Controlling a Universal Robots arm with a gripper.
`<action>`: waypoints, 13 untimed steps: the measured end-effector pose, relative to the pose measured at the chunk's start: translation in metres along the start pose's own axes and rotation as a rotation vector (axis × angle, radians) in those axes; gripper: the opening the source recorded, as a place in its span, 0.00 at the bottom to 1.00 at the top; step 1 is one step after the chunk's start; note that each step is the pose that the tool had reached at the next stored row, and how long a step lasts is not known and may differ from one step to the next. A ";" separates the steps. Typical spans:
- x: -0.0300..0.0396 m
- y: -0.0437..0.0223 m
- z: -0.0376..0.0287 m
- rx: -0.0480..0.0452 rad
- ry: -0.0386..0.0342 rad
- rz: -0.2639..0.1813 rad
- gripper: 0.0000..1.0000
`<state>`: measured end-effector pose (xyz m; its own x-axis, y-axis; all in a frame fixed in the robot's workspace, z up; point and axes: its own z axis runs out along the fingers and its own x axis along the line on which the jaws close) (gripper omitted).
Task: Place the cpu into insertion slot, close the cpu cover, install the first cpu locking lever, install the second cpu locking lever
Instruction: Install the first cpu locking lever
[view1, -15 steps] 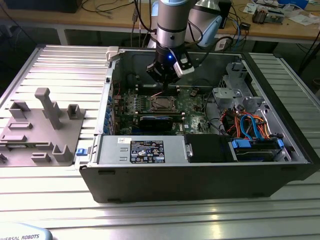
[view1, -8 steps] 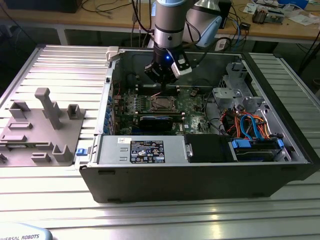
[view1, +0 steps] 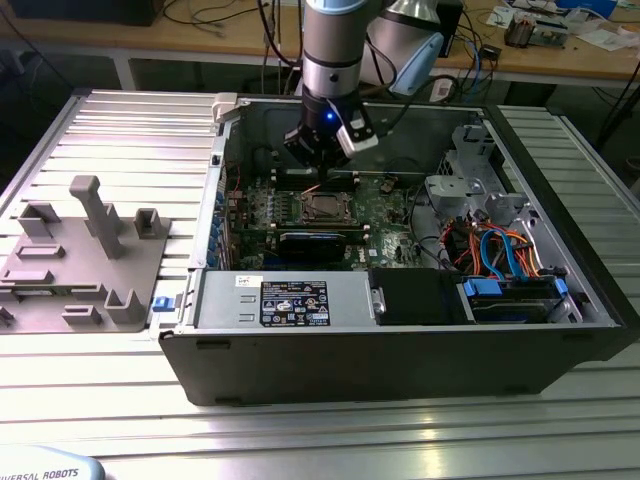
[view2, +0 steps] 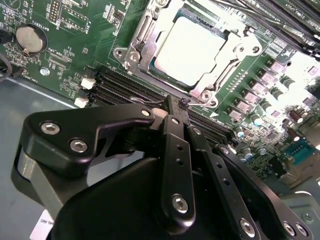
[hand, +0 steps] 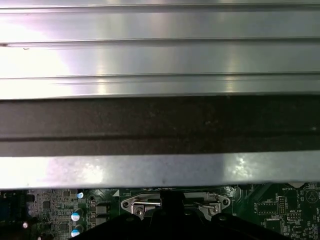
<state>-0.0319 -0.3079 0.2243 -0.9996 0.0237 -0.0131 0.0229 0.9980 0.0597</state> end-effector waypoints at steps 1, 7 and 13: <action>0.0000 0.0000 0.0007 0.0001 0.0000 0.000 0.11; 0.0001 -0.0003 0.0049 0.0001 0.0000 0.000 0.11; 0.0001 -0.0005 0.0092 0.0001 0.0000 0.000 0.11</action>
<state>-0.0319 -0.3079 0.2151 -0.9996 0.0238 -0.0131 0.0230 0.9980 0.0596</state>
